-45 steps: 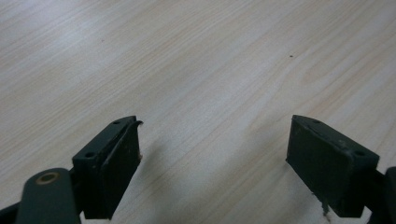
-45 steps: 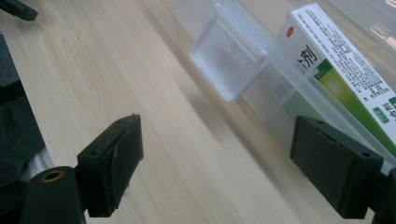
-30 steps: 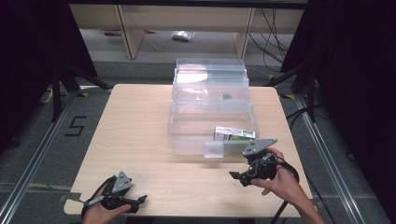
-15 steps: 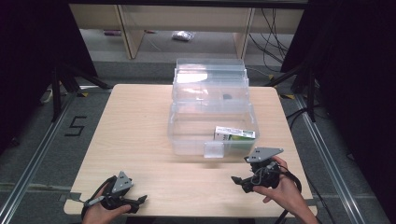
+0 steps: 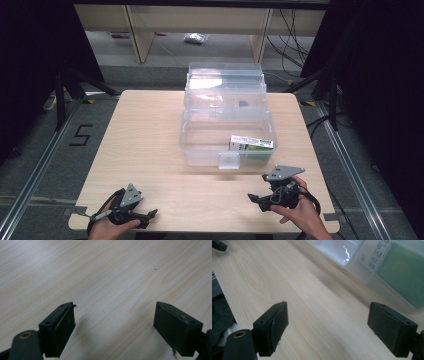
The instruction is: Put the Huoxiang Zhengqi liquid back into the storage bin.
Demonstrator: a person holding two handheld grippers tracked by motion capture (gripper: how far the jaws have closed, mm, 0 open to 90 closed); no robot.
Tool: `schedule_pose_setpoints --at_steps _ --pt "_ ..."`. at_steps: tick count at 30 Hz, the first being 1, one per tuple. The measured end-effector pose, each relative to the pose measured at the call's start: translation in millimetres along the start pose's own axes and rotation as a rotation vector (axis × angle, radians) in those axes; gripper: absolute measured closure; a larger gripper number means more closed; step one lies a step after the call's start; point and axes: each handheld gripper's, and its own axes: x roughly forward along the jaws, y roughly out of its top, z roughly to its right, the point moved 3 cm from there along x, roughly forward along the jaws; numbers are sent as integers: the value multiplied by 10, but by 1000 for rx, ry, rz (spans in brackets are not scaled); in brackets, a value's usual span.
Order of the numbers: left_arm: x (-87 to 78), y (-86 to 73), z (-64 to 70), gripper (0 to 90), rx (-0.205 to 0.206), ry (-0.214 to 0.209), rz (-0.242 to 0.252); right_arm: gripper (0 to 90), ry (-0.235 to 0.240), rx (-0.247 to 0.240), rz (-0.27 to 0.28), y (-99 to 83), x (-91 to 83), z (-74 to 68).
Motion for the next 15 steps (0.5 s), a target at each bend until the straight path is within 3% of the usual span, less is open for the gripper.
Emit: schedule_pose_setpoints --at_steps 5,6,7,8,11,12,13,14,15 --pt "-1 -1 0 168 3 -2 -3 178 3 20 1 -38 47 -12" --pt "16 6 15 167 -18 6 23 177 0 34 -2 -52 54 -22" --pt "8 5 16 167 -12 0 17 176 -6 18 7 -67 65 -11" --pt "-8 1 -2 168 22 -1 -7 175 -1 19 0 -84 69 -14" --pt "-7 1 -2 167 19 -1 -6 167 -2 33 4 -162 97 -19" --pt "10 7 19 167 -15 -1 20 167 -2 33 4 -162 97 -19" --pt "11 7 20 167 -16 -2 21 167 -8 44 -1 -207 96 -7" --pt "2 4 9 167 3 1 8 167 2 66 -20 -235 87 -25" --pt "2 4 2 167 12 4 0 167 1 56 -19 -259 89 -16"
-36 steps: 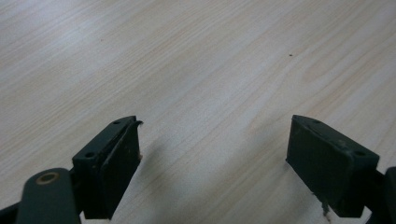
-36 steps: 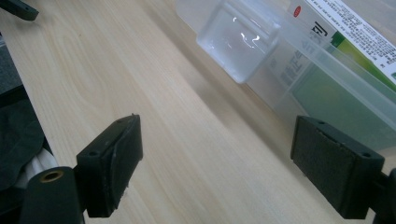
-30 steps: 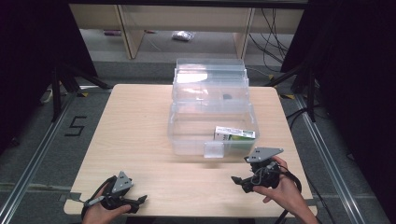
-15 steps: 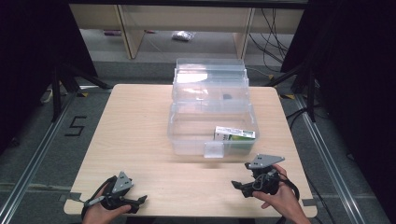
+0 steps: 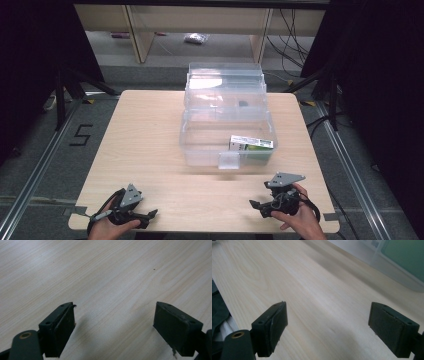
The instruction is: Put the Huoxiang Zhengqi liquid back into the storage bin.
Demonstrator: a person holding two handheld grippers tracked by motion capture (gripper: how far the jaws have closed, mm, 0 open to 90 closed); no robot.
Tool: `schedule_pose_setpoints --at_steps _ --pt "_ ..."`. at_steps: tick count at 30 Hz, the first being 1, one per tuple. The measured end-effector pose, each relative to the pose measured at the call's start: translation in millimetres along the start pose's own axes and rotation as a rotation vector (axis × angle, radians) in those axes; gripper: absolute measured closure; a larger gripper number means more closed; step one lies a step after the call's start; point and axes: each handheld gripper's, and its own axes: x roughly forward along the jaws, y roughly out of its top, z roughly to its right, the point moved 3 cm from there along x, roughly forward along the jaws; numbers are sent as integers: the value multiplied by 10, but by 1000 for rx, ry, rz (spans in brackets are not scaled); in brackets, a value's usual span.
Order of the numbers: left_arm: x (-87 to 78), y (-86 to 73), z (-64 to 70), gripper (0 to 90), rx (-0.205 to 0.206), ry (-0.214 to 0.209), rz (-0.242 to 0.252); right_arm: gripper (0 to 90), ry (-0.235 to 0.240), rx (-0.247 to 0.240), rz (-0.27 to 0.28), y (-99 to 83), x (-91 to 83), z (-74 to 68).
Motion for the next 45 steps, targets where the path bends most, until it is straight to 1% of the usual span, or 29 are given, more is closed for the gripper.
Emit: schedule_pose_setpoints --at_steps 1,2,3,4,5,10,11,12,14,15,19,20,21,22,23,25,26,27,29,31,33,34,38,39,41,42,43,44,45 --pt "0 0 0 167 0 0 0 167 0 0 0 0 0 0" --pt "6 3 13 167 -21 4 17 167 -5 11 2 -20 3 -4" --pt "7 3 12 168 -20 4 17 167 -3 41 -1 -56 6 -22" --pt "6 2 14 168 -19 -1 15 166 -3 1 -11 -68 -5 14" --pt "-11 -2 -2 168 10 -3 -8 166 -11 12 4 -82 3 8" --pt "-11 -1 0 167 9 -1 -6 166 -10 46 -11 -126 -39 -9" --pt "-11 -1 1 167 9 -1 -6 166 -23 11 12 -142 -17 21" --pt "-9 -1 5 167 5 -1 -4 166 -27 9 2 -165 -20 23" --pt "-2 4 20 167 -14 0 14 167 -23 38 -26 -184 -38 -3" --pt "10 10 36 167 -35 1 34 168 -23 30 -23 -196 -29 1" --pt "6 11 38 167 -31 -3 33 167 -31 28 -30 -221 -32 -5" --pt "-2 8 26 168 -15 10 22 166 -38 36 -39 -240 -35 -11" --pt "-21 6 22 167 6 3 11 166 -40 34 -60 -248 -51 -12" --pt "-7 10 31 167 -13 13 30 166 -41 40 -63 -257 -54 -19" --pt "-10 9 30 167 -10 12 27 166 -38 47 -60 -269 -48 -35" --pt "-10 9 32 167 -11 11 27 166 -36 26 -43 -267 -41 -21" --pt "-15 10 33 167 -11 11 28 166 -44 33 -69 -284 -65 -21" --pt "-11 14 50 167 -27 0 41 166 -52 14 -62 -293 -58 -5" --pt "-13 14 50 167 -27 1 41 166 -56 19 -62 -301 -58 -5" --pt "-14 14 50 167 -26 -1 40 167 -56 50 -85 -321 -65 -33" --pt "-14 15 51 167 -25 0 41 167 -62 39 -82 -327 -58 -32" --pt "-13 15 49 167 -24 -2 40 166 -60 25 -61 -333 -37 -39" --pt "-11 16 49 167 -26 -1 41 167 -55 48 -90 -345 -31 -66" --pt "-11 16 49 167 -26 -1 41 168 -60 21 -97 -345 -27 -52" --pt "-11 16 49 167 -25 -1 41 168 -59 19 -96 -341 -21 -58" --pt "-11 17 49 167 -25 -1 42 168 -52 66 -102 -342 -23 -102" --pt "-11 17 49 167 -25 -1 42 168 -52 66 -102 -342 -23 -102" --pt "-10 18 49 167 -23 0 42 169 -61 26 -89 -343 -17 -71" --pt "-9 18 50 167 -25 -1 42 169 -63 29 -90 -344 -19 -70"
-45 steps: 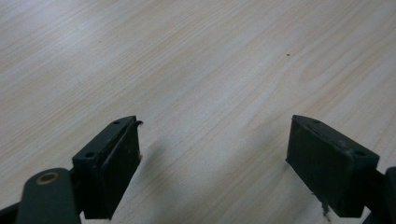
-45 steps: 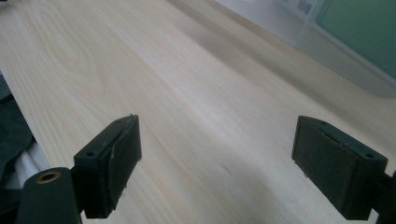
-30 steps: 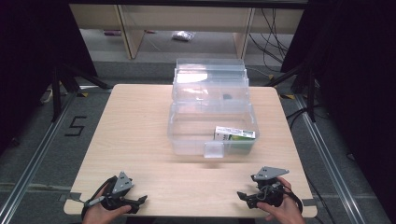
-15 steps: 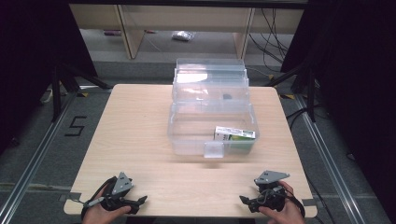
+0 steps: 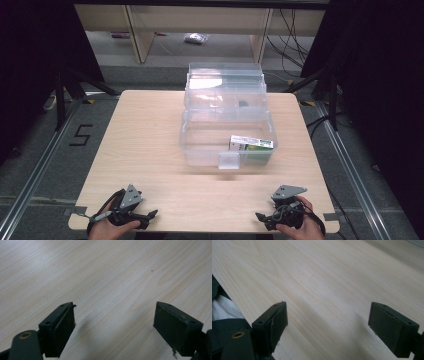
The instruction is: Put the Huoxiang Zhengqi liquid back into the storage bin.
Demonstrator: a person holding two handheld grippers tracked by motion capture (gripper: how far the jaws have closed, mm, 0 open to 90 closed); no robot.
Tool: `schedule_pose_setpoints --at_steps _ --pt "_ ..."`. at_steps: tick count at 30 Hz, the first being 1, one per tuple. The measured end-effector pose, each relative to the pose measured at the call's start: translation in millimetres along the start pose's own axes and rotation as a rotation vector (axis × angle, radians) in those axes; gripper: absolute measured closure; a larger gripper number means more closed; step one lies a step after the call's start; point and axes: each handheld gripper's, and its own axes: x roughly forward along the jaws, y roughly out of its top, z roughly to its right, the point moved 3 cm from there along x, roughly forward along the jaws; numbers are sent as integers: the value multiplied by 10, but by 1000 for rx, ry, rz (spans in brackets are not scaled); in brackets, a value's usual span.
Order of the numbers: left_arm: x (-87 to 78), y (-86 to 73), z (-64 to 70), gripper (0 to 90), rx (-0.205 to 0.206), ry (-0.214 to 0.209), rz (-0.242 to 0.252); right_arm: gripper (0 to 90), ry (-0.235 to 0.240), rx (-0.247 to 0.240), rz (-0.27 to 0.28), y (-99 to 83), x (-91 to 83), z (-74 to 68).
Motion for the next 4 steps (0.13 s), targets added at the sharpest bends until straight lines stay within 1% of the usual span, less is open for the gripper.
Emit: schedule_pose_setpoints --at_steps 1,2,3,4 --pt "-1 1 -2 167 2 0 0 168 1 -1 -15 -1 -13 8" --pt "-2 0 -2 167 1 -1 -1 169 -1 1 -16 -3 -10 14" --pt "-7 -3 -16 167 11 8 -13 168 -2 6 -17 -6 -8 20" --pt "-7 -3 -16 167 11 8 -13 168 -2 6 -17 -6 -8 20"
